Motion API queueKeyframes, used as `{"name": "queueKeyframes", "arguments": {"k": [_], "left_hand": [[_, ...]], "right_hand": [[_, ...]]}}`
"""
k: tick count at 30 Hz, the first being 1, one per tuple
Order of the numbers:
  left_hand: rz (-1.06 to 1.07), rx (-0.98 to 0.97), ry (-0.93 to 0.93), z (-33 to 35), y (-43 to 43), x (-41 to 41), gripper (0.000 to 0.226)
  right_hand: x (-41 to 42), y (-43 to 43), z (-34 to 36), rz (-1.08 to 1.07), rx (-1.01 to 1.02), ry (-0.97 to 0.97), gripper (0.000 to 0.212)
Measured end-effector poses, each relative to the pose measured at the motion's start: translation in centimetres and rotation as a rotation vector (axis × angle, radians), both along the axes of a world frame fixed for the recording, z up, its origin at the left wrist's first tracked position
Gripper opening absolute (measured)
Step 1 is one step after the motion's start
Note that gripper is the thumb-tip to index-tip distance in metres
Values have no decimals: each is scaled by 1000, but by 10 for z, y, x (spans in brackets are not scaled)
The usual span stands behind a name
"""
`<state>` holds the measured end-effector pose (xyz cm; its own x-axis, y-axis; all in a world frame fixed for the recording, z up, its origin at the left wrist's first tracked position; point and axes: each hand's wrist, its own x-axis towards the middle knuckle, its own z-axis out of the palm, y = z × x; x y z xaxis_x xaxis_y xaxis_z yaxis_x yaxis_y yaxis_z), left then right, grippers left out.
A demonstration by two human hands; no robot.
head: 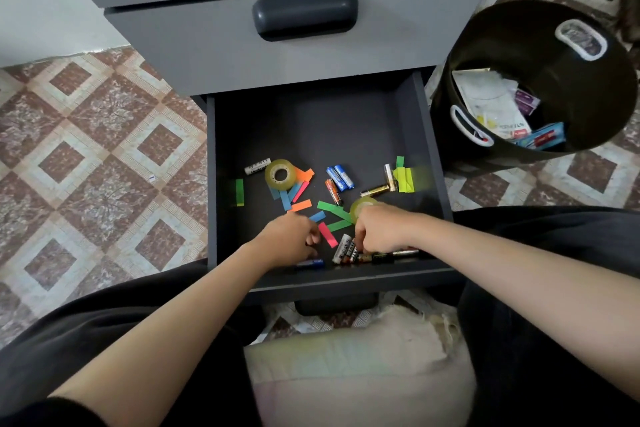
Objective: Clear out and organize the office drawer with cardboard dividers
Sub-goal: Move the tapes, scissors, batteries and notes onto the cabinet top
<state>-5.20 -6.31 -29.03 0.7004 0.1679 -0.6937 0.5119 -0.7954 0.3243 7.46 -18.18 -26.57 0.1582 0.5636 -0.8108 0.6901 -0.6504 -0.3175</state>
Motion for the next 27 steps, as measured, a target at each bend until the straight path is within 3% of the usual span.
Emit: {"name": "queueKeyframes", "arguments": {"k": [17,27], "left_hand": [[52,-142,217,-6,5,-8,23],[138,-201,69,4,0,2,23]], "right_hand": [[3,-12,-21,-50,-70,8,27],[-2,-9,-17,-41,-128,27,26]]}}
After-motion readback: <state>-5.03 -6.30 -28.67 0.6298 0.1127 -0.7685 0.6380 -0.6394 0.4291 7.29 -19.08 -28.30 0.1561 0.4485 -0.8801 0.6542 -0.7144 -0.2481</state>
